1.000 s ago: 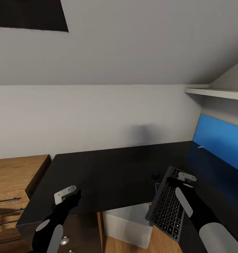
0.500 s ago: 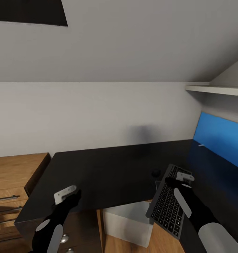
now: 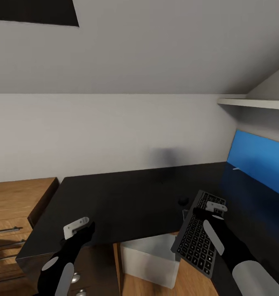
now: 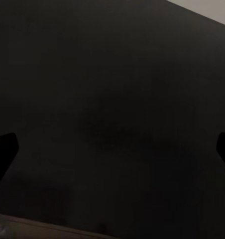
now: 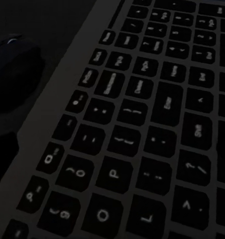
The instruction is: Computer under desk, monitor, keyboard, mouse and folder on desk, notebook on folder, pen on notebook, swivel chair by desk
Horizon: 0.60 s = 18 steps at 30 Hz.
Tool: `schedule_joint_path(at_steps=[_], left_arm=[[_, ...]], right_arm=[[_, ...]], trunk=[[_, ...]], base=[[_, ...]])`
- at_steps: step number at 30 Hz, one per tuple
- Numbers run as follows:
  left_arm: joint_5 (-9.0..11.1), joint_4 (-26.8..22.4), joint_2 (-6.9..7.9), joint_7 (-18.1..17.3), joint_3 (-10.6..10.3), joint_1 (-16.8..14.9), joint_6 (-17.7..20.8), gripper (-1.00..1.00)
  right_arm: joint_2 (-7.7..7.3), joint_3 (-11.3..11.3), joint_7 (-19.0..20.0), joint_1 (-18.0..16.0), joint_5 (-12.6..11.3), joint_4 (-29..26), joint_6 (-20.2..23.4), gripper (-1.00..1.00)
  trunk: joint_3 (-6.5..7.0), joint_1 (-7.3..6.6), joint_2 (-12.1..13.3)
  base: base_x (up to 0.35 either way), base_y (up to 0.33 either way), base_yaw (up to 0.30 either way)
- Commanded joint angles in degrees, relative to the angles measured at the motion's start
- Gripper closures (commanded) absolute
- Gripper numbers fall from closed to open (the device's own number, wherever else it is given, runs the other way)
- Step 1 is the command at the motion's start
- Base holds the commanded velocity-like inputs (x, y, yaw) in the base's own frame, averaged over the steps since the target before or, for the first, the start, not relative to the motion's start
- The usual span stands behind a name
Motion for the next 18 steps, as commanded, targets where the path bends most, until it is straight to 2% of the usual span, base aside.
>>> schedule_joint_path(at_steps=[1,16,18], left_arm=[[0.6,-0.1,-0.01,0.3,0.0,0.0,0.3,-1.00],[0.6,0.0,0.04,0.3,0.1,0.0,0.3,-1.00],[0.7,0.0,0.04,0.3,0.1,0.0,0.3,-1.00]], right_arm=[[-0.09,0.3,-0.5,0.0,-0.5,-0.1,0.2,-1.00],[-0.04,0.5,-0.6,0.0,-0.5,1.4,0.2,-1.00],[-0.06,0.5,-0.6,0.0,-0.4,1.8,0.2,-1.00]], trunk=[[-0.07,0.00,0.0],[-0.07,0.00,0.0],[-0.42,0.44,-0.8]], base=[[0.000,0.000,0.000],[0.000,0.000,0.000],[0.000,0.000,0.000]])
